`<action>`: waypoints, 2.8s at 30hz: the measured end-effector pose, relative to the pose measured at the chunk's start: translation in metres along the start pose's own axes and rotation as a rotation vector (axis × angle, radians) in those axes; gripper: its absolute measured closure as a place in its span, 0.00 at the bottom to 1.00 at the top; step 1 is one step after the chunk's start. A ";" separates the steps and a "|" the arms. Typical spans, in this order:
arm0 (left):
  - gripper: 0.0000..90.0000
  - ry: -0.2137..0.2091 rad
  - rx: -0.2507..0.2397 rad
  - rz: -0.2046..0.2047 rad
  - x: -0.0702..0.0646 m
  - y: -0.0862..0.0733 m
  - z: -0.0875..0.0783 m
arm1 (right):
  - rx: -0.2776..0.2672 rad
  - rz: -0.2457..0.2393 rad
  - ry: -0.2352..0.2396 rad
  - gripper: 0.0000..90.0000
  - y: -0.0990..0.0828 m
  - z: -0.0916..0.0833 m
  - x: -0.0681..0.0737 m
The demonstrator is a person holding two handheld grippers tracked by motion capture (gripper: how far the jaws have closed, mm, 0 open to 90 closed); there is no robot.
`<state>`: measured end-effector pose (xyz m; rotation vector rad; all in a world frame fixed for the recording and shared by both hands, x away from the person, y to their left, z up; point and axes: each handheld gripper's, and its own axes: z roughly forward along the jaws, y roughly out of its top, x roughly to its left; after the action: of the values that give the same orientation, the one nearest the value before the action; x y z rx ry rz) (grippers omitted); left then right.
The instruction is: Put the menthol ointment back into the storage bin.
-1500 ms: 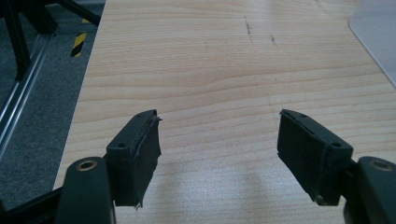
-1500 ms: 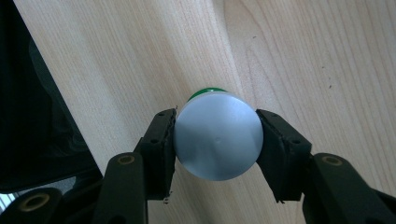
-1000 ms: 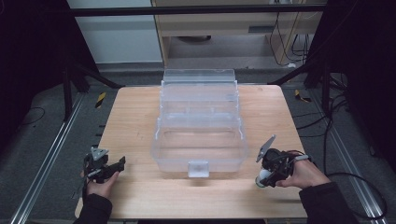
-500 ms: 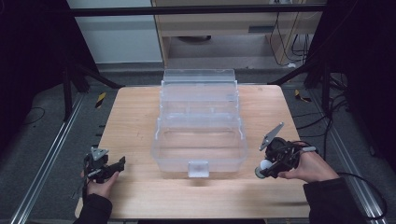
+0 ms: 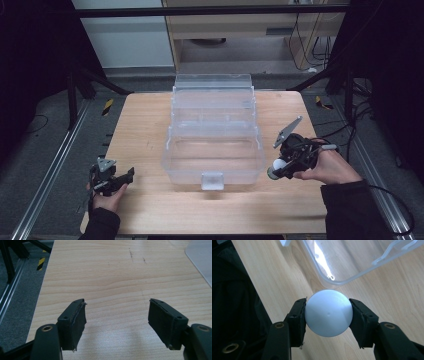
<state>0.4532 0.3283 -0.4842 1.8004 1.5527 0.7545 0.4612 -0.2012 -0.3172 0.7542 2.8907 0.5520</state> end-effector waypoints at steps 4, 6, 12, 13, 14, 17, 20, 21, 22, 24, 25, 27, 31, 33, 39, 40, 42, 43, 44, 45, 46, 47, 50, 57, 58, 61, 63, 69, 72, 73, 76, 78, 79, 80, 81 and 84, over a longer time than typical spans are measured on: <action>0.33 0.000 -0.003 -0.001 0.000 0.000 0.000 | -0.012 -0.008 0.003 0.56 0.010 -0.001 -0.001; 0.33 -0.001 -0.003 -0.001 0.000 0.000 0.000 | -0.011 -0.015 0.006 0.56 0.014 -0.001 -0.002; 0.34 -0.001 -0.003 -0.001 0.000 0.000 0.000 | -0.020 -0.016 0.007 0.56 0.027 -0.001 -0.006; 0.34 -0.001 -0.004 -0.001 0.000 0.000 0.000 | -0.023 -0.018 0.004 0.56 0.029 -0.001 -0.007; 0.34 -0.002 -0.004 -0.001 0.000 0.000 0.000 | -0.028 -0.017 0.002 0.56 0.032 0.000 -0.008; 0.34 -0.003 -0.004 -0.001 0.000 0.000 0.000 | -0.056 -0.017 -0.010 0.56 0.038 0.003 -0.012; 0.34 -0.003 -0.005 -0.001 0.001 0.000 0.000 | -0.062 -0.013 -0.012 0.56 0.043 0.009 -0.016; 0.34 -0.003 -0.005 0.000 0.001 0.000 0.000 | -0.060 -0.015 -0.012 0.56 0.045 0.012 -0.017; 0.34 -0.003 -0.004 0.000 0.001 0.001 0.000 | -0.061 -0.012 -0.014 0.56 0.047 0.014 -0.018; 0.34 -0.003 -0.003 0.000 0.001 0.001 0.000 | -0.058 -0.011 -0.012 0.56 0.050 0.019 -0.020; 0.34 -0.004 -0.004 0.000 0.001 0.001 0.000 | -0.057 -0.010 -0.012 0.56 0.051 0.022 -0.021; 0.34 -0.003 -0.005 0.000 0.001 0.001 0.000 | -0.053 -0.016 -0.012 0.56 0.054 0.027 -0.022; 0.34 -0.004 -0.005 0.000 0.001 0.001 0.000 | -0.057 -0.020 -0.017 0.56 0.059 0.038 -0.024; 0.34 -0.003 -0.004 0.000 0.001 0.001 0.000 | -0.052 -0.020 -0.016 0.56 0.060 0.044 -0.026; 0.34 -0.001 -0.005 -0.005 0.000 0.001 0.000 | -0.038 -0.022 -0.016 0.56 0.061 0.059 -0.030; 0.34 0.000 -0.005 -0.005 0.000 0.001 0.000 | -0.037 -0.024 -0.012 0.56 0.061 0.062 -0.031; 0.34 -0.001 -0.002 -0.005 0.000 0.001 0.001 | -0.031 -0.018 -0.013 0.56 0.060 0.067 -0.031; 0.34 0.000 -0.003 -0.004 0.000 0.001 0.001 | -0.029 -0.022 -0.013 0.56 0.059 0.069 -0.031; 0.34 0.001 -0.005 -0.003 0.000 0.001 0.001 | -0.028 -0.025 -0.015 0.56 0.058 0.071 -0.031; 0.34 0.000 -0.005 -0.004 0.000 0.001 0.001 | -0.027 -0.030 -0.014 0.56 0.057 0.074 -0.031; 0.34 0.000 -0.005 -0.003 0.000 0.001 0.001 | -0.027 -0.033 -0.013 0.56 0.056 0.076 -0.031; 0.34 -0.001 -0.005 -0.003 0.000 0.001 0.001 | -0.025 -0.032 -0.013 0.56 0.054 0.078 -0.031; 0.34 0.000 -0.004 0.000 0.000 0.001 0.001 | -0.010 -0.028 -0.008 0.56 0.052 0.082 -0.031; 0.34 -0.002 -0.005 0.000 0.001 0.001 0.001 | 0.002 -0.037 -0.010 0.56 0.050 0.091 -0.033; 0.34 -0.002 -0.006 -0.001 0.001 0.001 0.000 | 0.006 -0.030 -0.008 0.56 0.050 0.092 -0.033; 0.34 -0.002 -0.003 0.003 0.000 0.001 0.001 | 0.012 -0.035 -0.005 0.56 0.049 0.094 -0.033; 0.34 -0.004 -0.002 0.003 0.000 0.001 0.001 | 0.014 -0.034 -0.004 0.56 0.048 0.095 -0.033; 0.34 -0.003 -0.001 0.001 0.001 0.001 0.001 | 0.032 -0.028 0.006 0.56 0.045 0.100 -0.033; 0.34 -0.003 -0.001 0.000 0.001 0.001 0.001 | 0.028 -0.032 0.015 0.56 0.043 0.102 -0.033; 0.34 -0.004 -0.001 0.000 0.001 0.001 0.001 | 0.028 -0.036 0.017 0.56 0.043 0.102 -0.033; 0.34 -0.004 0.000 0.001 0.001 0.001 0.001 | 0.036 -0.033 0.018 0.56 0.044 0.104 -0.032; 0.34 -0.005 0.000 0.000 0.001 0.000 0.002 | 0.039 -0.038 0.022 0.56 0.043 0.105 -0.032; 0.34 -0.005 0.000 0.000 0.001 0.000 0.002 | 0.042 -0.042 0.021 0.56 0.043 0.106 -0.032; 0.34 -0.005 0.001 0.000 0.001 0.000 0.002 | 0.045 -0.042 0.021 0.56 0.044 0.106 -0.032; 0.34 -0.006 0.001 0.000 0.001 0.000 0.002 | 0.047 -0.040 0.025 0.56 0.044 0.107 -0.032; 0.34 -0.006 0.000 0.000 0.001 0.000 0.001 | 0.054 -0.042 0.022 0.56 0.044 0.110 -0.031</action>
<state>0.4547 0.3292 -0.4848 1.8009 1.5485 0.7486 0.5292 -0.1461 -0.4026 0.6969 2.9457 0.4821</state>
